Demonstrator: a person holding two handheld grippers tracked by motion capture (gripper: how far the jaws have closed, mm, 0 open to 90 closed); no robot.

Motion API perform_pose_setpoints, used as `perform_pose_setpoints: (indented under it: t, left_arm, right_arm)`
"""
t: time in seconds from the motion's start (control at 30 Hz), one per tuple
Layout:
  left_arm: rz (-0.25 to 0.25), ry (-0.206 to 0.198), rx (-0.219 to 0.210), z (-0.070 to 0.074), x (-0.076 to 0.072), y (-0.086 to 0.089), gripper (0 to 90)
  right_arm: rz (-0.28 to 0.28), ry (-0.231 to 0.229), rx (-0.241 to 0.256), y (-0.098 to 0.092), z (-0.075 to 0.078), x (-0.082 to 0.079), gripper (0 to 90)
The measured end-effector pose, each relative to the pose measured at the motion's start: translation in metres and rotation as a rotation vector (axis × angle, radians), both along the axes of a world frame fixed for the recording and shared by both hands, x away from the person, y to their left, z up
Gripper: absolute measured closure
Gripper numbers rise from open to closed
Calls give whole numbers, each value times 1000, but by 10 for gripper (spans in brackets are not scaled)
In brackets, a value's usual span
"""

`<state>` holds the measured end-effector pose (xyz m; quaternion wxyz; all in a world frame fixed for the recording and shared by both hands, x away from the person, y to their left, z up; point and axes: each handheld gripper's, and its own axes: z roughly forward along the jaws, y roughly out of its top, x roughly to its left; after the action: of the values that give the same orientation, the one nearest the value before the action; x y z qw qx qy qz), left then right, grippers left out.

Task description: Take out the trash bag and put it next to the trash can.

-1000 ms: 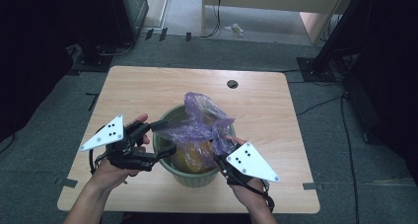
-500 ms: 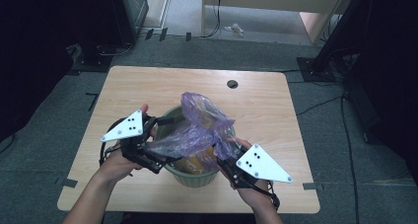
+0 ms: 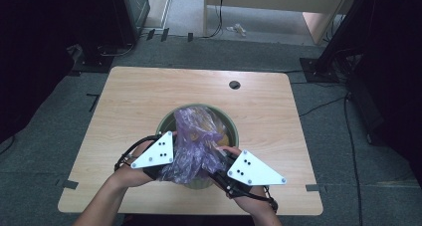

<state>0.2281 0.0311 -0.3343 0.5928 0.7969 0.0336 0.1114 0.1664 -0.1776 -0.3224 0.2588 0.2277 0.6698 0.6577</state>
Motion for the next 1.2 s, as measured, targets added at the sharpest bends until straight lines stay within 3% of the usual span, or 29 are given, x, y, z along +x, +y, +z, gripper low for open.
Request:
perform_pose_setpoints:
  t: [0.03,0.1,0.13,0.17,0.2,0.33,0.37,0.43,0.47,0.53,0.57,0.7,0.73,0.87,1.0,1.13,1.2]
  left_arm:
    - [3,0,-9,0,0,1,665]
    - [19,-4,-21,1,1,3,794]
    - [22,0,-28,1,2,4,845]
    - [26,8,-33,1,3,6,861]
    - [33,16,-42,2,4,7,861]
    - [101,25,-113,4,10,15,888]
    - [101,25,-113,4,10,15,890]
    - [147,20,-152,5,10,17,891]
    - [184,11,-178,6,10,19,893]
    - [203,8,-195,7,11,20,894]
    - [243,7,-229,10,12,23,895]
    - [290,4,-272,15,13,27,895]
    - [311,2,-289,17,13,29,896]
    - [344,-2,-304,18,15,32,897]
    - [383,-10,-346,20,16,36,897]
    - [350,5,-361,21,15,37,896]
    - [309,13,-342,19,15,36,893]
  right_arm:
    - [0,0,0,0,0,0,887]
    - [-6,-1,13,-1,1,0,864]
    - [-9,-4,20,-2,1,0,808]
    - [-7,-1,28,-3,1,1,777]
    - [-7,-1,28,-3,1,1,777]
    - [-10,10,45,-7,0,3,572]
    - [-10,10,45,-7,0,3,572]
    - [-42,3,35,-6,0,3,439]
    - [-76,1,29,-6,-1,4,320]
    - [-90,3,31,-7,-1,5,289]
    - [-111,26,27,-10,-2,7,219]
    - [-126,59,5,-14,-5,11,158]
    - [-146,72,-26,-16,-8,12,143]
    - [-156,88,-47,-20,-12,13,142]
    - [-160,96,-63,-23,-13,15,142]
    - [-177,112,-74,-24,-15,17,181]
    - [-180,97,-70,-24,-15,17,330]
